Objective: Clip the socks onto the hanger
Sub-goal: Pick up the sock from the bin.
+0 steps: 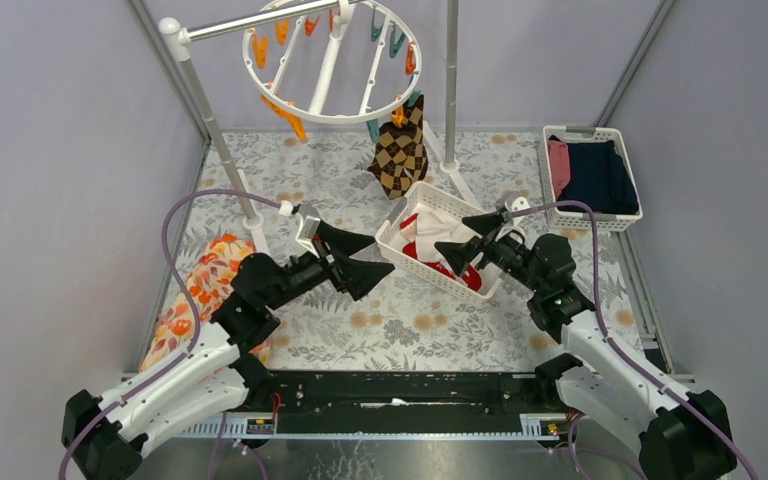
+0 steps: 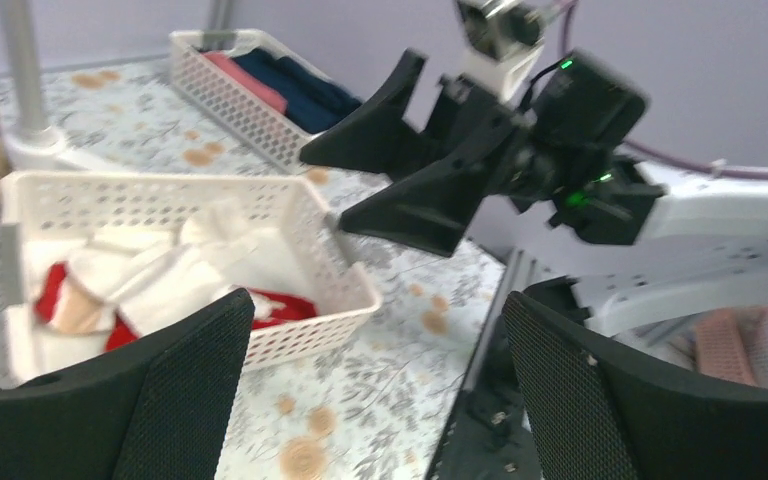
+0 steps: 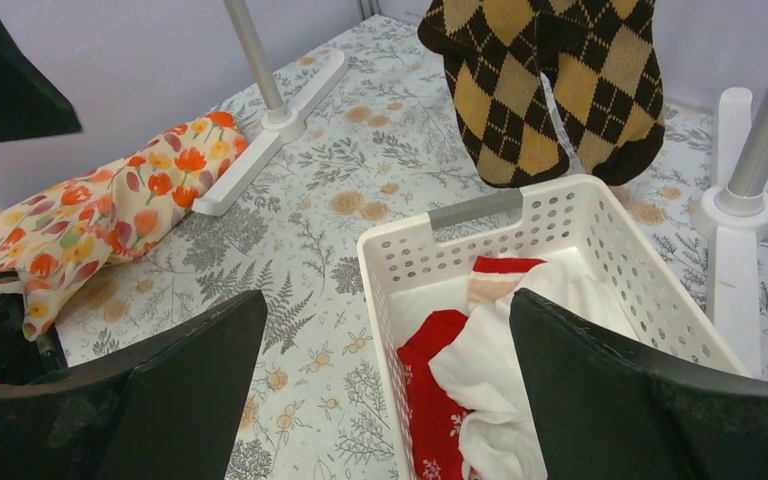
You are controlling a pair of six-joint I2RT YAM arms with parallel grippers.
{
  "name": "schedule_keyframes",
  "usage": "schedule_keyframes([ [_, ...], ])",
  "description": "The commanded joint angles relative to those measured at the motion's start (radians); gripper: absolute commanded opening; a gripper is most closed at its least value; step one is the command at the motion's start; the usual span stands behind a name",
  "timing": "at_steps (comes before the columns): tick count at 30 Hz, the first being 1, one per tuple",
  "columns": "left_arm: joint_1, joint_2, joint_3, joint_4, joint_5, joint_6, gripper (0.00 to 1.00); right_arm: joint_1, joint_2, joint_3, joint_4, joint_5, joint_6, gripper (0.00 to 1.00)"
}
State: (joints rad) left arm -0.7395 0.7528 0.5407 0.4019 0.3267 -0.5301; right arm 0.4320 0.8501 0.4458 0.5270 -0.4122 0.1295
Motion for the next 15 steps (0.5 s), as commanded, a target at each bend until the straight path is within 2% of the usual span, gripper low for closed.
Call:
schedule_keyframes([
  [1,-0.006,-0.021,-0.094,0.057,-0.095,0.151,0.99,0.001,0.024,0.015,0.024,0.001,0.008,1.0],
  [4,-0.006,-0.028,-0.162,0.174,-0.08,0.157,0.99,0.001,0.071,0.013,0.06,0.011,0.007,1.0],
  [7,-0.006,-0.019,-0.228,0.244,-0.142,0.138,0.99,0.001,0.122,0.021,0.077,0.037,-0.004,1.0],
  [10,-0.006,-0.003,-0.288,0.325,-0.148,0.145,0.99,0.0,0.16,0.028,0.069,0.12,-0.019,1.0],
  [15,-0.005,0.022,-0.317,0.344,-0.158,0.141,0.99,0.001,0.224,0.087,-0.004,0.257,-0.025,1.0],
])
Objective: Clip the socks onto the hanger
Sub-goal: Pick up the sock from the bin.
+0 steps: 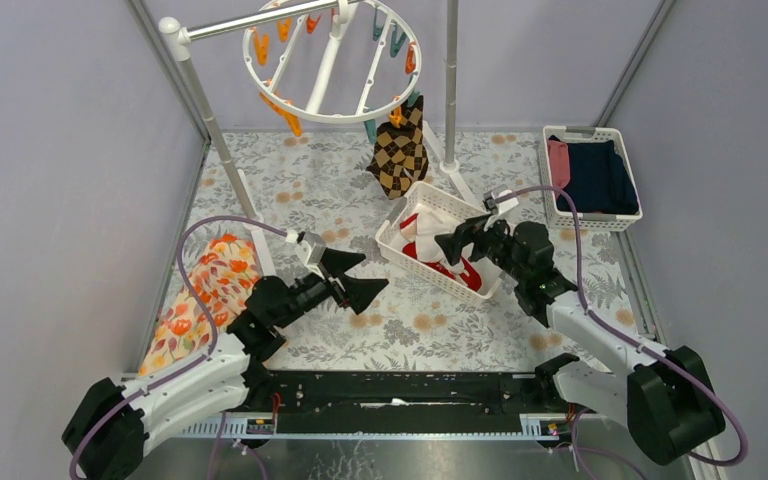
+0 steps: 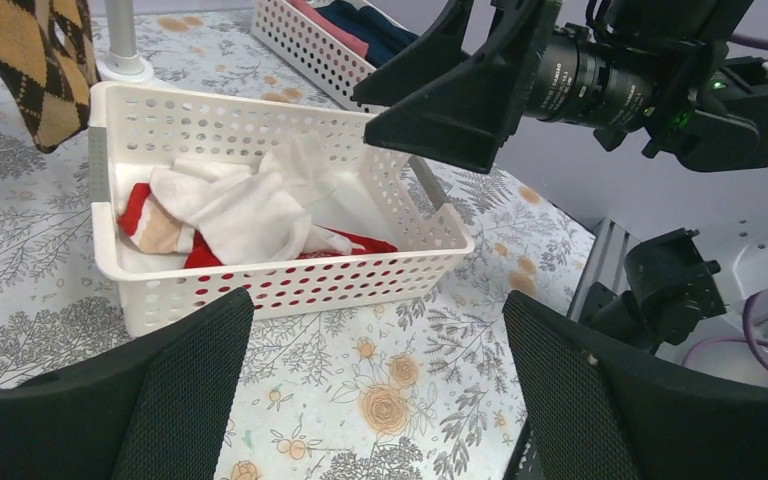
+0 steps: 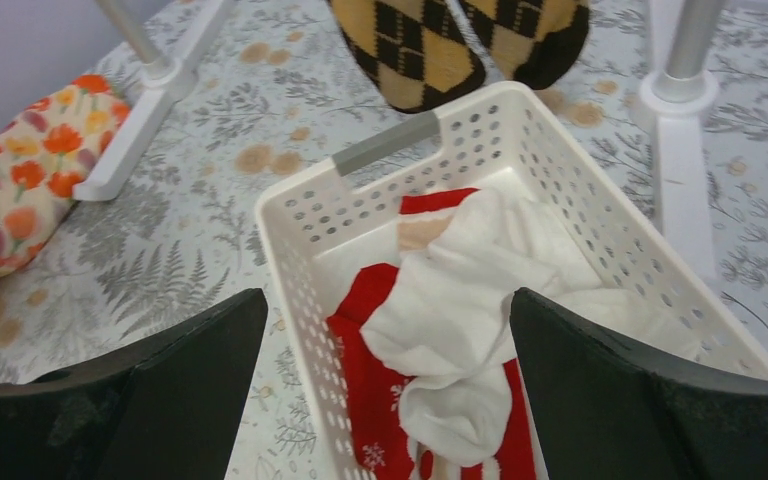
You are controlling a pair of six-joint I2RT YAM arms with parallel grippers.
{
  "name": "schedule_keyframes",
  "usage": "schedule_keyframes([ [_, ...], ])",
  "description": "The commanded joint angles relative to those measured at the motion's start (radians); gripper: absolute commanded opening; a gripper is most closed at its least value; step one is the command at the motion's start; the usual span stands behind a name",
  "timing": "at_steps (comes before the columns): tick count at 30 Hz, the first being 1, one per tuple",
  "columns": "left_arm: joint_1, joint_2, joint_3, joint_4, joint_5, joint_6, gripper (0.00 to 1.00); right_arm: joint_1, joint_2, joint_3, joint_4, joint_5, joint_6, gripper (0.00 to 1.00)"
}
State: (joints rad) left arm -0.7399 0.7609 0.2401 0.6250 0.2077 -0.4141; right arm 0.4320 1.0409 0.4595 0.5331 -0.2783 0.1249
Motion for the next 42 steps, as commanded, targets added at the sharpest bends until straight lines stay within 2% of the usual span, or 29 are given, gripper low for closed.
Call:
schedule_keyframes([
  [1,-0.005,0.018,-0.016,0.121,-0.033,0.029,0.99,0.001,0.046,0.091,-0.022,0.132,-0.025,1.0],
  [4,-0.004,0.038,-0.015,0.116,-0.043,0.033,0.99,0.0,0.098,0.159,-0.096,0.19,-0.021,1.0],
  [7,-0.005,0.061,-0.023,0.138,-0.05,0.004,0.99,0.001,0.174,0.221,-0.179,0.179,-0.022,1.0],
  [10,-0.005,0.082,-0.027,0.148,-0.045,-0.024,0.98,0.0,0.24,0.238,-0.187,0.168,0.004,0.98],
  [11,-0.006,0.088,-0.026,0.147,-0.04,-0.03,0.98,0.001,0.258,0.241,-0.187,0.173,0.014,0.95],
  [15,-0.006,0.092,-0.029,0.137,-0.041,-0.06,0.98,0.001,0.325,0.25,-0.193,0.226,0.047,0.73],
  [20,-0.006,0.113,-0.035,0.168,-0.048,-0.091,0.97,0.0,0.431,0.277,-0.17,0.216,0.065,0.62],
  [25,-0.005,0.103,-0.006,0.115,-0.036,-0.102,0.97,-0.002,0.482,0.286,-0.126,0.195,0.082,0.48],
  [27,-0.005,0.09,-0.005,0.103,-0.033,-0.113,0.96,-0.002,0.493,0.286,-0.112,0.178,0.097,0.45],
  [38,-0.005,0.009,-0.03,0.029,-0.012,-0.149,0.95,-0.001,0.581,0.275,-0.027,0.151,0.146,0.42],
  [42,-0.006,0.006,-0.028,0.03,-0.016,-0.143,0.95,-0.003,0.577,0.266,-0.001,0.148,0.142,0.26],
])
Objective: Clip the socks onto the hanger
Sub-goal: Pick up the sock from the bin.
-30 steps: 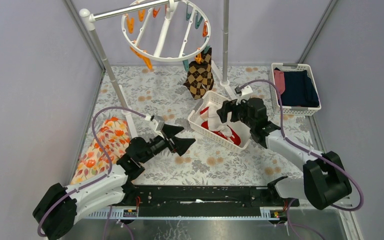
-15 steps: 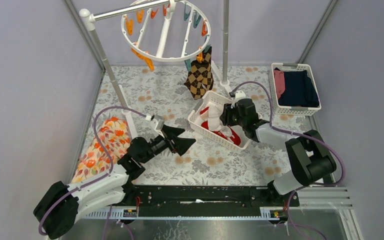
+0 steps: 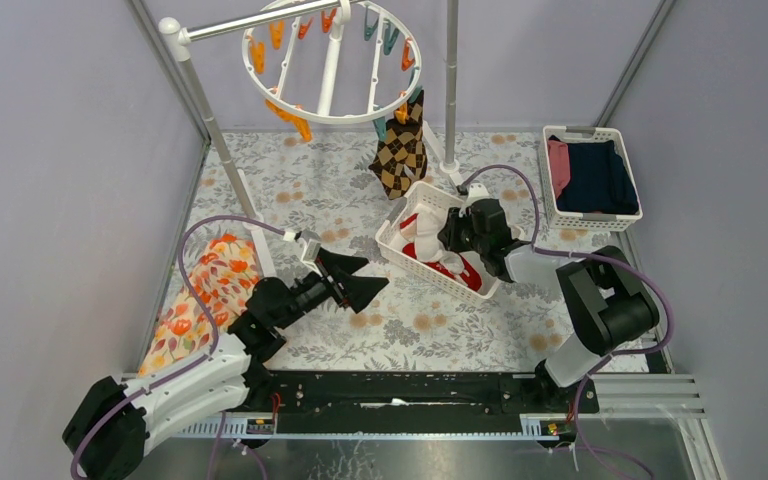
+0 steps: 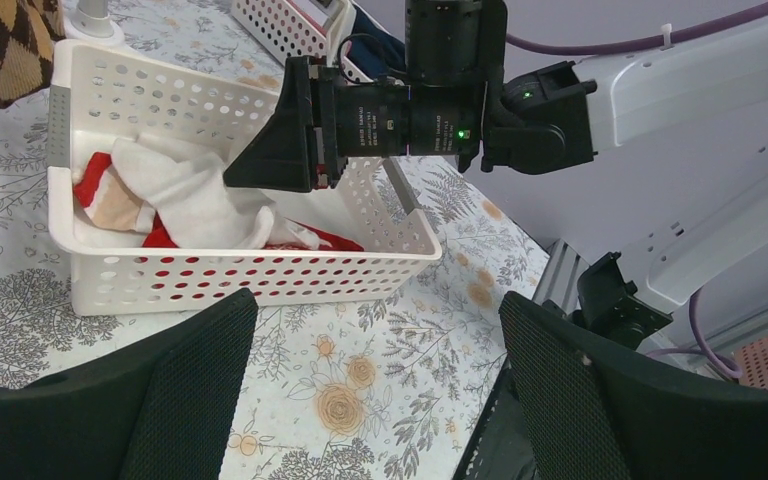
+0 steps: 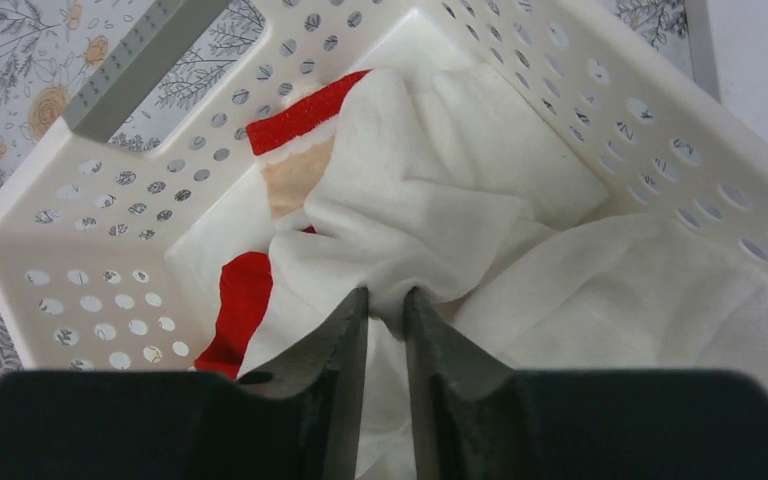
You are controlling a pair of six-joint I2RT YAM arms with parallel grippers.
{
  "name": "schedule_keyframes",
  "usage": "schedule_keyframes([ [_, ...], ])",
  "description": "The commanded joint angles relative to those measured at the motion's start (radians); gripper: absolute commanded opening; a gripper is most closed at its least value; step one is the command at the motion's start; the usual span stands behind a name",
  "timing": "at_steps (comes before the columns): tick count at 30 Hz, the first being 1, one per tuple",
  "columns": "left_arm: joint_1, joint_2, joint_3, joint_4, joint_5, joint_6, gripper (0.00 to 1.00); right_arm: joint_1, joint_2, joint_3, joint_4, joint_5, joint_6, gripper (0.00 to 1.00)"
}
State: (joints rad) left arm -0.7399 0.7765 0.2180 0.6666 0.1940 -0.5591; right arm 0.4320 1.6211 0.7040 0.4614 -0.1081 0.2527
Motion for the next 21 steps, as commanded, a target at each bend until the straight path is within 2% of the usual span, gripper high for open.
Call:
schedule_keyframes([
  [1,-0.005,-0.007,-0.006,-0.009,-0.002,0.001,0.95,-0.003,-0.016,0.01,0.084,-0.021,0.013,0.22],
  [5,-0.005,0.006,-0.003,0.001,0.008,0.001,0.94,-0.004,-0.098,-0.047,0.157,-0.032,0.005,0.1],
  [9,-0.005,0.011,-0.001,0.005,0.025,0.0,0.94,-0.004,-0.227,-0.104,0.22,-0.063,0.001,0.04],
  [16,-0.004,0.004,0.002,0.012,0.04,0.007,0.93,-0.004,-0.438,-0.113,0.202,-0.114,0.0,0.02],
  [21,-0.005,0.012,0.004,0.035,0.042,-0.01,0.94,-0.004,-0.517,-0.093,0.144,-0.149,-0.024,0.03],
])
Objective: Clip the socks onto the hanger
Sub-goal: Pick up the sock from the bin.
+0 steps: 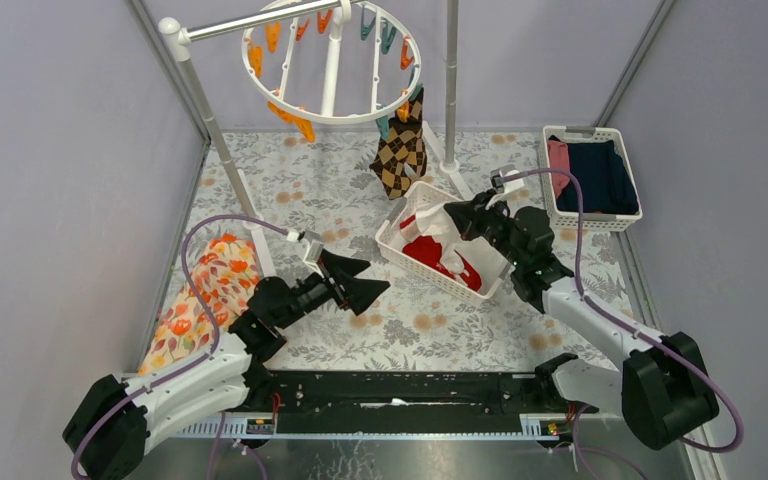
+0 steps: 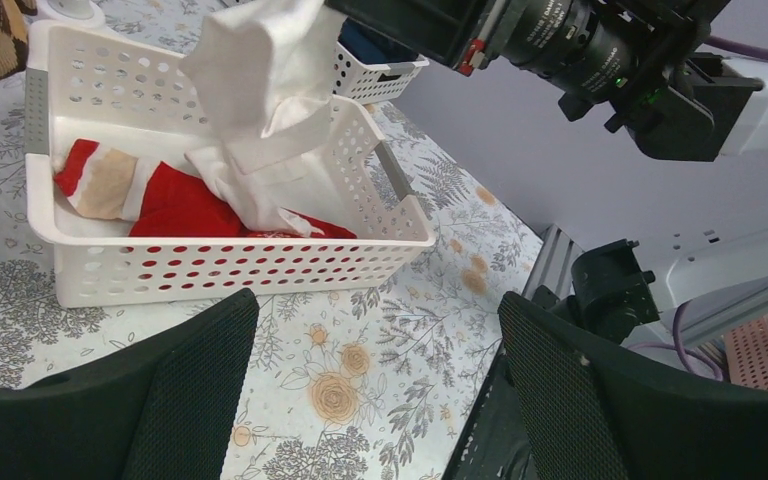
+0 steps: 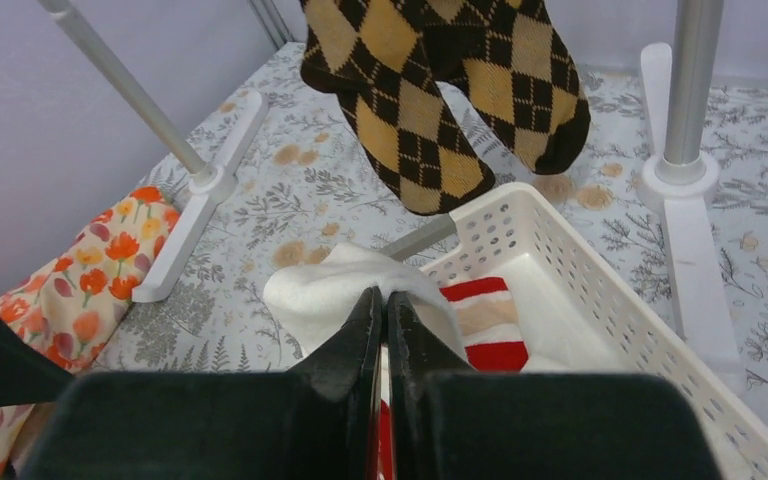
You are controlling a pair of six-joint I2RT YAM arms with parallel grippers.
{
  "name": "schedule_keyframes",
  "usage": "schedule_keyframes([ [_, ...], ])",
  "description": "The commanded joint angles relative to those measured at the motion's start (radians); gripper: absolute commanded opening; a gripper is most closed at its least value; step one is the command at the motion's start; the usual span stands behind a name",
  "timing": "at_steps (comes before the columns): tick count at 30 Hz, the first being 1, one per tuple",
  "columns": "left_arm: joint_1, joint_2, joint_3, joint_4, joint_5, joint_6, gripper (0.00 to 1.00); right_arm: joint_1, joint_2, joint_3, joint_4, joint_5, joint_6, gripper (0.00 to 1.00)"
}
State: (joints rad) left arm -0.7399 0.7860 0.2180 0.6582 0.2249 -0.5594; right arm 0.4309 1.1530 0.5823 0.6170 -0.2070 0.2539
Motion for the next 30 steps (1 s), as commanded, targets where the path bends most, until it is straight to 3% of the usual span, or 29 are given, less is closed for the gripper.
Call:
schedule_keyframes([
  [1,-0.005,0.008,0.005,0.053,0.011,-0.02,0.94,-0.003,-0.061,0.029,-0.018,-0.065,-0.029,0.03],
  [8,-0.006,0.114,0.028,0.164,0.1,-0.126,0.94,-0.003,-0.126,0.025,-0.033,-0.184,-0.052,0.02],
  [15,-0.001,0.288,0.054,0.34,0.123,-0.506,0.91,-0.003,-0.137,0.03,-0.029,-0.264,-0.042,0.02],
  [19,0.007,0.303,-0.032,0.544,0.031,-0.674,0.91,-0.003,-0.156,0.03,-0.034,-0.313,-0.025,0.02],
  [24,0.012,0.298,-0.048,0.515,-0.064,-0.814,0.92,-0.003,-0.163,0.024,-0.016,-0.392,0.001,0.01],
  [30,0.009,0.32,-0.124,0.602,-0.201,-0.971,0.93,-0.003,-0.148,-0.01,0.081,-0.489,0.073,0.01],
])
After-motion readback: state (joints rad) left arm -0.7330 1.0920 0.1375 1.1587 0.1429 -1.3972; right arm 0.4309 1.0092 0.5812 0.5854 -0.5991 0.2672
